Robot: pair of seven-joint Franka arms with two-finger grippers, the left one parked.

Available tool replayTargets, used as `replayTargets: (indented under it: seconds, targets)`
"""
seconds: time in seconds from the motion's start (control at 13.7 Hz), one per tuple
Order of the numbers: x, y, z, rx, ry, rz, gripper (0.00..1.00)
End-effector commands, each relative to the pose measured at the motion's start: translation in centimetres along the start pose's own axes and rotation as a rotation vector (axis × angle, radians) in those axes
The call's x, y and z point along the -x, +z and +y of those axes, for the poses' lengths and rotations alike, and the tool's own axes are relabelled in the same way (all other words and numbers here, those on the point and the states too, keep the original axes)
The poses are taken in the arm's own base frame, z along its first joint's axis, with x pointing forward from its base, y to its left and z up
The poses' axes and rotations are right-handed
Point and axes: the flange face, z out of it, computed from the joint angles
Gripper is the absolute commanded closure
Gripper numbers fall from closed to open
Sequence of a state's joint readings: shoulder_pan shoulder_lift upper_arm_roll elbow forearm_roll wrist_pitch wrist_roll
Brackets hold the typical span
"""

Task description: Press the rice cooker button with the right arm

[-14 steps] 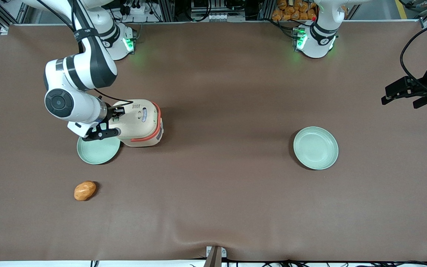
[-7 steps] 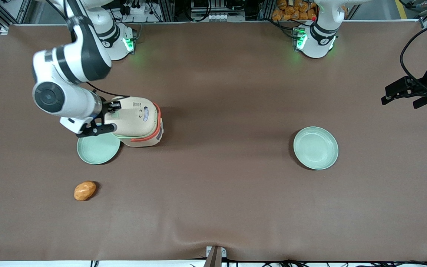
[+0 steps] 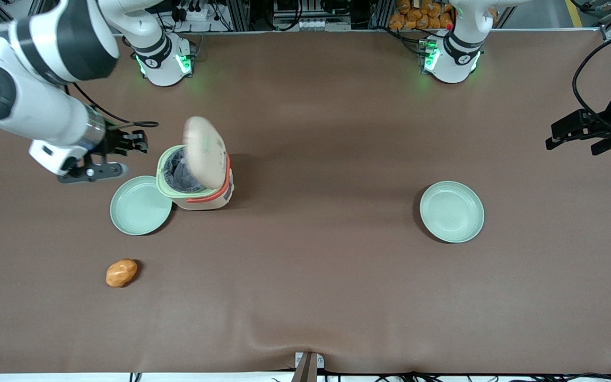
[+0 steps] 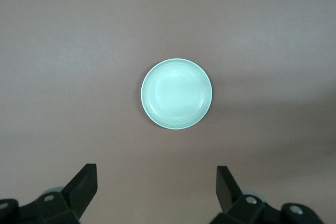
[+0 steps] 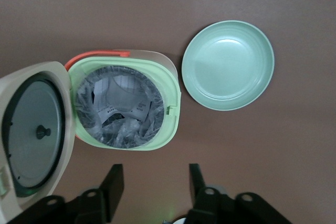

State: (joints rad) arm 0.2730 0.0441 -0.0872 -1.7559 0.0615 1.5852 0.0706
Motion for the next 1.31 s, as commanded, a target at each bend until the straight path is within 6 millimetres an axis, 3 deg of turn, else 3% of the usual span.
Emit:
replayTargets:
  seconds: [0.0,0.22,0.51,0.8,0.95,1.09,1.24]
  targets:
    - [1.7,-2.3,4.1,-0.022,0.053,0.036,0.00]
    - [2.8,-3.7,10.0,-0.042,0.024,0.071,0.00]
    - [4.3,-6.6,13.1,-0.045,0.050,0.130,0.00]
    - [5.8,-13.0,16.9,-0.019,0.034,0.254,0.00]
    - [6.4,-14.8,17.9,-0.003,0.054,0.247,0.00]
    - [5.6,-15.4,18.1,-0.012,0.081,0.191,0.00]
    - [5.1,-15.1,17.6,-0.033,0.231,0.116,0.00]
